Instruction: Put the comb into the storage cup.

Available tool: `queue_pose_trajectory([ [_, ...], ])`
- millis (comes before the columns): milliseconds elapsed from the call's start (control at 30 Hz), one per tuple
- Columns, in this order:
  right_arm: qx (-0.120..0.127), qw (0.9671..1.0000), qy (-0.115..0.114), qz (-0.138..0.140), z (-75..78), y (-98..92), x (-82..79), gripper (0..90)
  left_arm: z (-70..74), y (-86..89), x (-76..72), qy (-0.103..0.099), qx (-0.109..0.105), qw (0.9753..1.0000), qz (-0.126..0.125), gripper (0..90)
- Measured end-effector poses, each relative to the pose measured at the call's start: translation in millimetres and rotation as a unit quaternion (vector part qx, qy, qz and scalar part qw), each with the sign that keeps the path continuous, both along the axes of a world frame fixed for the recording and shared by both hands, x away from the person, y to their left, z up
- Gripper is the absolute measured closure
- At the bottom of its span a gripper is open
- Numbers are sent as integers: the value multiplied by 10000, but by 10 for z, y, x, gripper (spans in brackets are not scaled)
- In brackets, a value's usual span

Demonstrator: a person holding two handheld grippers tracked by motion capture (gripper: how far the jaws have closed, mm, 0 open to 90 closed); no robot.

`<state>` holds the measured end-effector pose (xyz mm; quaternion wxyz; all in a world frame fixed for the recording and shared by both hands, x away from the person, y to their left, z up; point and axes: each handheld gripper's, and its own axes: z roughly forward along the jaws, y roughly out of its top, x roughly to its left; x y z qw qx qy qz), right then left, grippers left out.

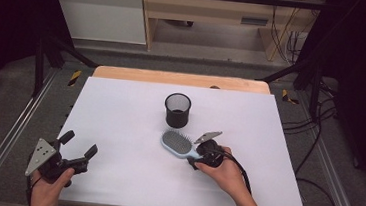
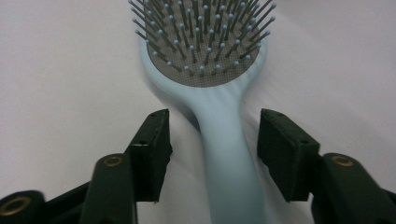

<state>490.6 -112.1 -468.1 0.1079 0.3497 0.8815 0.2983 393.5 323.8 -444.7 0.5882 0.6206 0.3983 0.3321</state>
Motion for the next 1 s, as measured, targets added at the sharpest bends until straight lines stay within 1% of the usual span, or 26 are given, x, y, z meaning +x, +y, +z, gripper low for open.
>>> queue_pose_trajectory([
  [100,-8,10000,3,-2,9,-16,21,545,0,0,1,1,5,10000,-1,27],
  [200,-70,10000,-9,44,16,-11,27,566,-1,-2,3,3,1,10000,1,27],
  [233,-128,9998,-39,124,20,14,20,592,0,-3,2,1,9,10000,-2,28],
  [400,-267,9993,-145,226,23,54,-3,629,0,-7,2,5,13,10000,-10,28],
  [467,-243,9992,-123,289,22,56,-12,680,0,-8,1,5,16,10000,-12,28],
  [500,-243,9993,-119,273,24,61,-15,689,1,-8,1,5,16,10000,-13,28],
  [733,-308,9991,-127,269,36,78,-27,696,2,4,-7,1,21,10000,34,28],
  [800,-316,9989,-138,314,57,71,-69,696,1,7,-8,8,9,10000,46,28],
  [900,-238,9990,-201,329,99,56,-134,697,-2,2,-4,25,15,10000,50,28],
  [1000,-123,9990,-322,291,154,13,-205,697,1,-11,-10,32,31,10000,41,28],
])
